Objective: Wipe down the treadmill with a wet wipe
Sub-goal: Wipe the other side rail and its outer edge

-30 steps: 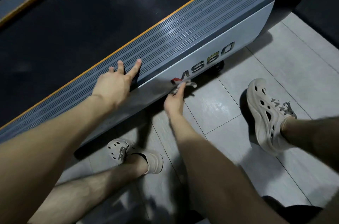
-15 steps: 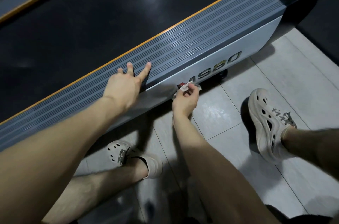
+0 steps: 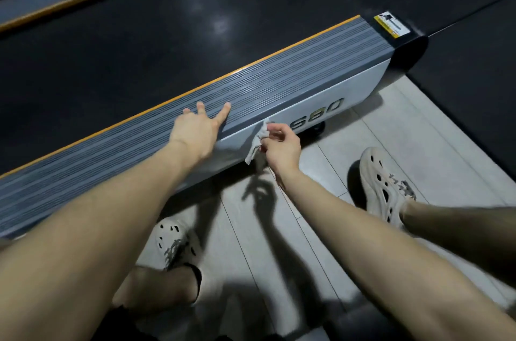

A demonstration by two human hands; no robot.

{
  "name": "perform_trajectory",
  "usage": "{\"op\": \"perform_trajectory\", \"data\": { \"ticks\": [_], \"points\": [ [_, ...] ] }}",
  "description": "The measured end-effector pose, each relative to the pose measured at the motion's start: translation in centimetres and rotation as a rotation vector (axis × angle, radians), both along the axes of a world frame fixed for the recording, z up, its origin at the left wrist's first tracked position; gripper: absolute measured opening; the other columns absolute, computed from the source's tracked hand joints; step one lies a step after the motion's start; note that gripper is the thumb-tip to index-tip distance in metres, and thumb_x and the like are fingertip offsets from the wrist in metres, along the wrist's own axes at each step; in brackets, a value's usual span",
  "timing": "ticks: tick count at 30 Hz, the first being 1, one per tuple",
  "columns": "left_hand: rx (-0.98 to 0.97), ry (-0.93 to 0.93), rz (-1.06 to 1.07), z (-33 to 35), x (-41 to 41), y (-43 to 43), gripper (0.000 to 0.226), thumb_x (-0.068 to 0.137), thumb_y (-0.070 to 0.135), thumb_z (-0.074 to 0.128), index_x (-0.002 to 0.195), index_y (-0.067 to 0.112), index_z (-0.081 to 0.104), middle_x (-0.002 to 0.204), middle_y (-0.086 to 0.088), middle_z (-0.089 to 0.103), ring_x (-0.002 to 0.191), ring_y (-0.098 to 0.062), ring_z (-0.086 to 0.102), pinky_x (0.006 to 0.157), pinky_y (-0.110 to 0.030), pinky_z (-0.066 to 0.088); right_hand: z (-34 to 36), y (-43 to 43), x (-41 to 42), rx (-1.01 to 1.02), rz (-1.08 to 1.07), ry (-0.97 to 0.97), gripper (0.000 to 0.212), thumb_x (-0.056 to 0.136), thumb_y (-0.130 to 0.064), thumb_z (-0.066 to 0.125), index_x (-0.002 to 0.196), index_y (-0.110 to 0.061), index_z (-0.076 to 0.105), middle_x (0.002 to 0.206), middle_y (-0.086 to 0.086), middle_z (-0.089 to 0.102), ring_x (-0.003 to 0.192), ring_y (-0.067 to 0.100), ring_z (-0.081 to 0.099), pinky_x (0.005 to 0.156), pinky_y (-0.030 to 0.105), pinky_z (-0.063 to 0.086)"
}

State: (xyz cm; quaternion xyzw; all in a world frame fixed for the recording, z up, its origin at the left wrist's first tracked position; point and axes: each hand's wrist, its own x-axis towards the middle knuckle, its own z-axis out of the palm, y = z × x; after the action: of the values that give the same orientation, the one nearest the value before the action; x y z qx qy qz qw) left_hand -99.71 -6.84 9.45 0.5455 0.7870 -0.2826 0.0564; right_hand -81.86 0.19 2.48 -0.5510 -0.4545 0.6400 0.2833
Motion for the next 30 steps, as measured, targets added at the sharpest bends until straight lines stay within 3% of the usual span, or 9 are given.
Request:
{"op": "perform_trajectory", "data": {
  "ticks": [4,8,11,13,16,18,21,23,30],
  "points": [
    [-0.015,0.005,0.006,0.3,0.2,0.1,0.098,0.102,0.008,0.048,0.166,0.042,-0.018,0.173,-0.029,0.013,0.149,-0.059,0.033,0.104,-0.055,0.051,5.8,3.1,3.3,0.260,0.214,-0.090,0.038,0.087,0.005,0.068,0.087,-0.032,0.073,0.089,-0.005,0.076,0.089,0.018,0.075,0.083,0.047,0.065],
    [-0.022,-0.030,0.017,1.3,0.6,0.1,0.101,0.100,0.007,0.050,0.165,0.044,-0.019,0.173,-0.028,0.016,0.142,-0.057,0.045,0.096,-0.051,0.054,13.3,6.2,8.3,0.373,0.235,-0.137,0.031,0.092,0.010,0.064,0.094,-0.019,0.074,0.082,-0.001,0.073,0.066,0.008,0.071,0.067,0.038,0.066],
    [-0.091,-0.067,0.016,3.2,0.0,1.2,0.112,0.091,0.037,0.071,0.167,0.044,-0.012,0.147,-0.022,0.051,0.114,-0.042,0.065,0.083,-0.044,0.059,17.3,7.2,12.0,0.396,0.197,-0.200,0.018,0.083,-0.004,0.069,0.094,-0.017,0.075,0.085,-0.001,0.077,0.076,0.018,0.076,0.078,0.049,0.067],
    [-0.144,-0.089,0.044,5.1,0.4,2.5,0.106,0.083,0.053,0.075,0.167,0.046,0.010,0.130,-0.011,0.065,0.111,-0.034,0.067,0.086,-0.038,0.058,19.3,8.0,13.8,0.436,0.212,-0.232,0.017,0.077,-0.014,0.071,0.092,-0.022,0.076,0.083,-0.003,0.077,0.081,0.023,0.078,0.081,0.052,0.065],
    [-0.105,-0.132,0.012,6.6,2.5,5.1,0.046,0.082,0.051,0.064,0.127,0.045,0.062,0.115,0.005,0.074,0.106,-0.025,0.068,0.085,-0.034,0.058,20.3,9.2,16.5,0.505,0.222,-0.236,0.013,0.091,-0.009,0.076,0.092,-0.021,0.077,0.081,-0.008,0.071,0.070,0.006,0.070,0.072,0.034,0.065],
    [-0.055,-0.176,-0.053,6.3,5.0,7.0,0.044,0.087,0.055,0.060,0.129,0.043,0.064,0.111,0.006,0.074,0.107,-0.026,0.069,0.082,-0.034,0.056,19.2,10.0,18.7,0.481,0.165,-0.217,0.011,0.094,-0.005,0.074,0.094,-0.015,0.078,0.079,-0.006,0.068,0.060,-0.001,0.064,0.063,0.024,0.060],
    [-0.008,-0.206,-0.183,5.9,9.6,10.7,0.052,0.097,0.053,0.059,0.147,0.038,0.054,0.125,-0.001,0.072,0.112,-0.029,0.069,0.079,-0.035,0.053,16.6,11.8,21.3,0.375,0.025,-0.249,0.032,0.088,0.003,0.073,0.086,-0.028,0.081,0.084,-0.002,0.077,0.076,0.019,0.076,0.073,0.047,0.067],
    [0.029,-0.211,-0.284,5.6,12.6,13.7,0.056,0.099,0.051,0.058,0.152,0.036,0.050,0.131,-0.005,0.071,0.117,-0.031,0.068,0.084,-0.038,0.056,15.9,13.3,22.4,0.299,-0.043,-0.221,0.027,0.086,-0.001,0.074,0.083,-0.027,0.081,0.085,0.003,0.080,0.081,0.031,0.079,0.074,0.056,0.066],
    [0.141,-0.227,-0.479,5.9,19.6,25.2,0.041,0.100,0.046,0.056,0.137,0.030,0.060,0.116,0.000,0.069,0.102,-0.028,0.068,0.072,-0.036,0.048,16.9,20.5,25.8,0.385,-0.098,-0.275,0.020,0.092,-0.016,0.078,0.080,-0.032,0.078,0.076,-0.005,0.075,0.066,0.017,0.074,0.076,0.043,0.064]
  ]
}}
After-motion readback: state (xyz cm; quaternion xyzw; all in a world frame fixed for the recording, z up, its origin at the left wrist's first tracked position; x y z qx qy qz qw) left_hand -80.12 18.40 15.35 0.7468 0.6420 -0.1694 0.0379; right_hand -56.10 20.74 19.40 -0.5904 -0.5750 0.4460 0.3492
